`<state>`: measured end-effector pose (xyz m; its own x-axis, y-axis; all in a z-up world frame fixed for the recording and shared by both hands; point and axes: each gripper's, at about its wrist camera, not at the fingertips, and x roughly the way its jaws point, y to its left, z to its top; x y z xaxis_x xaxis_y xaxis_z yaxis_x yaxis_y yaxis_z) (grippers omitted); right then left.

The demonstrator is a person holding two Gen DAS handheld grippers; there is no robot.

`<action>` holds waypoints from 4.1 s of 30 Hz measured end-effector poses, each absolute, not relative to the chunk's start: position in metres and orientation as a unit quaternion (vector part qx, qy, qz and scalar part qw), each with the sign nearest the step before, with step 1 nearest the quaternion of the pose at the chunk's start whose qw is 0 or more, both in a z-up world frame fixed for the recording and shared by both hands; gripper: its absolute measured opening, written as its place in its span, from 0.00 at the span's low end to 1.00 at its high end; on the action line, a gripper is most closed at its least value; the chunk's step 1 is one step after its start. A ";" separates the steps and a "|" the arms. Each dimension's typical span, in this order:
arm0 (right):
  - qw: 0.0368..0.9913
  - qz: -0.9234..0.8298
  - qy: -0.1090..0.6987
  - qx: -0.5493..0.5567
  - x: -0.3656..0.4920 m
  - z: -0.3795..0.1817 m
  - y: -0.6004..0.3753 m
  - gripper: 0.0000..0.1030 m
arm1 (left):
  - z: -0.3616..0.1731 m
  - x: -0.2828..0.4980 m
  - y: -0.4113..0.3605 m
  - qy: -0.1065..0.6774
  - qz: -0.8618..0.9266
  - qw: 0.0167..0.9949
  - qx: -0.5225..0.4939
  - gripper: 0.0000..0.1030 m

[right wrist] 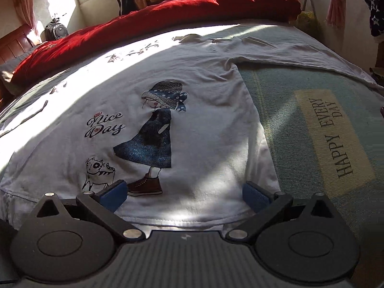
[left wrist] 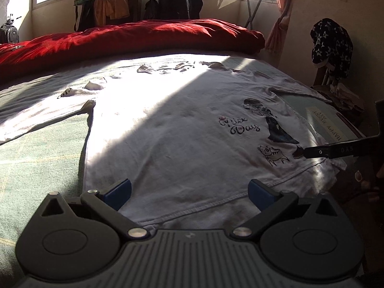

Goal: Fold clothes

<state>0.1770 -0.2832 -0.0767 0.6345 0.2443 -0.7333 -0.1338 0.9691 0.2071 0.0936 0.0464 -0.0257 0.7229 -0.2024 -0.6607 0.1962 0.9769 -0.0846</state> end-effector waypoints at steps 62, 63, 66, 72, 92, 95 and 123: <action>0.902 0.136 0.408 -0.037 0.152 -0.087 -0.211 1.00 | -0.056 0.121 0.028 0.395 -0.146 0.907 0.000 1.00; 0.902 0.134 0.407 -0.038 0.152 -0.088 -0.210 1.00 | -0.061 0.124 0.029 0.403 -0.144 0.904 -0.002 1.00; 0.905 0.131 0.404 -0.039 0.150 -0.089 -0.209 1.00 | -0.075 0.122 0.030 0.415 -0.135 0.900 -0.002 1.00; 0.907 0.131 0.400 -0.036 0.150 -0.090 -0.210 1.00 | -0.075 0.106 0.036 0.405 -0.147 0.902 0.012 1.00; 0.916 0.142 0.372 -0.048 0.141 -0.094 -0.212 1.00 | -0.072 0.176 0.057 0.410 -0.137 0.901 -0.031 0.99; 0.916 0.146 0.370 -0.048 0.141 -0.094 -0.213 1.00 | -0.073 0.169 0.063 0.403 -0.132 0.905 -0.035 0.99; 0.910 0.139 0.389 -0.040 0.102 -0.074 -0.213 1.00 | -0.055 0.166 0.046 0.376 -0.139 0.916 -0.024 0.99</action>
